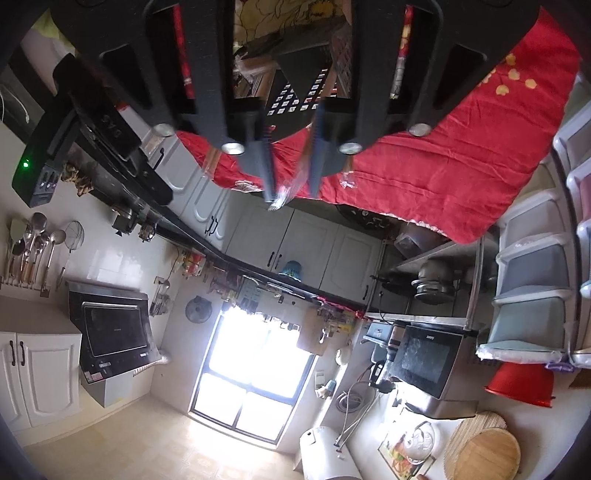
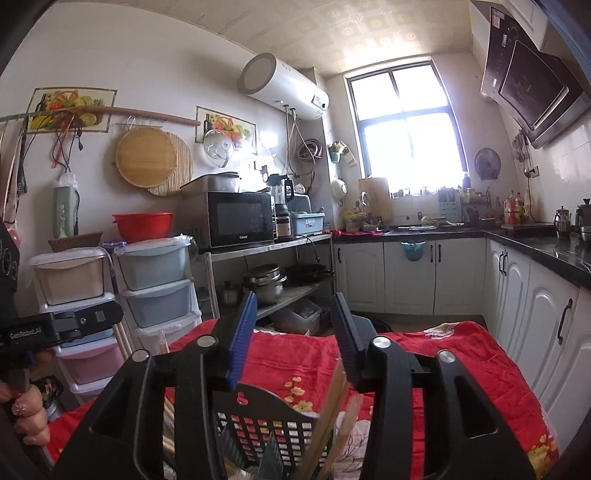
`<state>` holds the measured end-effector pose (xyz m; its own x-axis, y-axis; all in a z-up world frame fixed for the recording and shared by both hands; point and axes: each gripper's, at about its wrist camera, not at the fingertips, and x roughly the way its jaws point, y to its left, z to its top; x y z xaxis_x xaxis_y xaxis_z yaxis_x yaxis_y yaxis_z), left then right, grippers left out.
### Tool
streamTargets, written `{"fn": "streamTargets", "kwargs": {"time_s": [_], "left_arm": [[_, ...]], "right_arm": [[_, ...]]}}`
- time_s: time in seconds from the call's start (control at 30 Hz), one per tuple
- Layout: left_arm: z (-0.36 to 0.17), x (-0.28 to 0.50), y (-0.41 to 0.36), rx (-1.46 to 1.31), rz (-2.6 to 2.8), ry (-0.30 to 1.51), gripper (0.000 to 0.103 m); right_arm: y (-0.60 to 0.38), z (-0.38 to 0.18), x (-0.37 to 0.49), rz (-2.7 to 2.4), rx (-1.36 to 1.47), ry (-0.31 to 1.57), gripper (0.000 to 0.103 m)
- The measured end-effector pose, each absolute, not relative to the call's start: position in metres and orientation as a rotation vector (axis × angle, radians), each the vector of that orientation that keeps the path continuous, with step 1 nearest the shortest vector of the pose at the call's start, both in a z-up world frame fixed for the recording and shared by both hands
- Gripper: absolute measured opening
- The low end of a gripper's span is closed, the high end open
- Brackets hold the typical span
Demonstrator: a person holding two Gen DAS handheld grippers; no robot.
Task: Organize utensils
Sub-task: 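Open both grippers to release the chopsticks into the basket, then pull both open grippers back from the basket toward the remaining chopsticks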
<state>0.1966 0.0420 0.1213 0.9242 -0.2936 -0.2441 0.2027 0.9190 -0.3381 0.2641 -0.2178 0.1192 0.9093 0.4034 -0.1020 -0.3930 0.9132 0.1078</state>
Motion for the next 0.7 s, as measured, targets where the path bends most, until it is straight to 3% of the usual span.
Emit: {"fn": "streamTargets", "kwargs": {"time_s": [0.33,0.43,0.7], "left_arm": [[0.124,0.182,0.050,-0.335,-0.237,0.310,0.067],[0.122,0.174,0.054,-0.354,-0.240,0.314,0.077],[0.110,0.156,0.066,-0.397,-0.234,0.336,0.092]], "right_arm": [[-0.222,0.121,0.239,0.408,0.043,0.155,0.054],[-0.226,0.119,0.232,0.401,0.039,0.169,0.056],[-0.237,0.114,0.211,0.387,0.039,0.199,0.059]]}}
